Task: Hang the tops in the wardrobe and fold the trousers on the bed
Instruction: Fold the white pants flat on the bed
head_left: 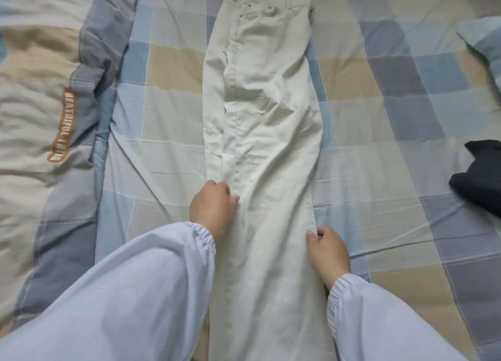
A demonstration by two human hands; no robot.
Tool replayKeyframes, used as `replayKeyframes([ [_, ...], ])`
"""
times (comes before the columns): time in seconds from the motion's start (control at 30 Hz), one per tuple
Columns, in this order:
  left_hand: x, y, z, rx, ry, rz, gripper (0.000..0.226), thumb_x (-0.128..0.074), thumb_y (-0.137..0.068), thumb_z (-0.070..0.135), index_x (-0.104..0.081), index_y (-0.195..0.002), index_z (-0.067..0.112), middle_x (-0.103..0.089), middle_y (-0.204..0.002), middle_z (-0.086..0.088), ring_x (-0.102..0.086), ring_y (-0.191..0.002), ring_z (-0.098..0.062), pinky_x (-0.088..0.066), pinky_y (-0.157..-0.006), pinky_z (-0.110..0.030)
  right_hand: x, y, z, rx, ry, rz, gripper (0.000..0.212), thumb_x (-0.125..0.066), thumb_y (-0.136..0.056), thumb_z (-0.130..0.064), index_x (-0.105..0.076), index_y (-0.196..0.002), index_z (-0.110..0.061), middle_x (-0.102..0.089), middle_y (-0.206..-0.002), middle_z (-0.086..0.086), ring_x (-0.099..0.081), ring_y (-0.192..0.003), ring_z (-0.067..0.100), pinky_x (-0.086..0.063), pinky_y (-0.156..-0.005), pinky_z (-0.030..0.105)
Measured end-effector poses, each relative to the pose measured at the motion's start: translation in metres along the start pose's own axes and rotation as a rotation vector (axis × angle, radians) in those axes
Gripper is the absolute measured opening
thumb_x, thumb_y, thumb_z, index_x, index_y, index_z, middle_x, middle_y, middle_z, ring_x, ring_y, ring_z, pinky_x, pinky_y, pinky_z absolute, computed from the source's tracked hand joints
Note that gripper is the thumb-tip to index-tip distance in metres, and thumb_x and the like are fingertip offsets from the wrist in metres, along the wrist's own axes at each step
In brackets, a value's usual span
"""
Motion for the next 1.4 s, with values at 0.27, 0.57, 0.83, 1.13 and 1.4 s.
replayKeyframes([
  [0.27,0.007,-0.053,0.017,0.092,-0.111,0.020,0.023,-0.055,-0.084,0.027,-0.069,-0.093,0.011,-0.065,-0.099,-0.009,-0.062,-0.092,-0.032,-0.041,-0.067,-0.028,0.014,-0.061,-0.050,-0.021,-0.112,0.116,0.023,-0.055,-0.091,-0.030,-0.061,-0.099,-0.010,-0.064,-0.104,0.010,-0.056,-0.104,0.028,-0.032,-0.071,0.026],
  [0.57,0.042,-0.042,-0.048,0.323,0.390,0.102,0.021,-0.061,-0.059,0.037,-0.063,-0.061,0.016,-0.067,-0.065,-0.002,-0.066,-0.072,-0.026,-0.056,-0.067,-0.031,0.013,-0.063,-0.040,-0.057,-0.234,0.036,0.025,-0.054,-0.092,-0.024,-0.045,-0.071,-0.013,-0.049,-0.067,-0.002,-0.049,-0.077,0.025,-0.030,-0.065,0.029],
  [0.83,0.038,-0.065,-0.033,0.266,0.218,0.141,0.011,-0.054,-0.077,0.023,-0.052,-0.087,0.019,-0.054,-0.097,0.000,-0.054,-0.094,-0.026,-0.042,-0.072,-0.032,0.005,-0.075,-0.077,-0.032,0.060,0.248,0.035,-0.049,-0.090,-0.020,-0.046,-0.123,-0.011,-0.047,-0.130,0.014,-0.041,-0.122,0.033,-0.034,-0.098,0.039],
  [1.13,0.064,-0.178,0.048,-0.030,0.033,0.245,0.042,-0.049,-0.091,0.039,-0.054,-0.118,0.008,-0.051,-0.120,-0.012,-0.050,-0.110,-0.031,-0.043,-0.088,-0.039,-0.027,-0.100,-0.112,0.314,0.256,0.479,0.063,-0.029,-0.083,-0.035,-0.041,-0.140,-0.009,-0.038,-0.147,0.011,-0.034,-0.136,0.027,-0.019,-0.109,0.041],
  [1.4,0.085,-0.230,0.082,0.061,0.014,0.284,0.036,-0.038,-0.098,0.039,-0.052,-0.115,0.011,-0.056,-0.120,-0.011,-0.053,-0.111,-0.033,-0.039,-0.080,-0.037,-0.026,-0.099,-0.120,0.370,0.222,0.539,0.058,-0.037,-0.078,-0.034,-0.060,-0.125,-0.010,-0.054,-0.134,0.011,-0.048,-0.123,0.024,-0.037,-0.097,0.044],
])
Point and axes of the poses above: each hand's wrist, its own y-axis away from the middle knuckle, its own x-axis out of the back of the hand, z = x × y, the point moved 9 cm from there along -y, towards the middle knuckle
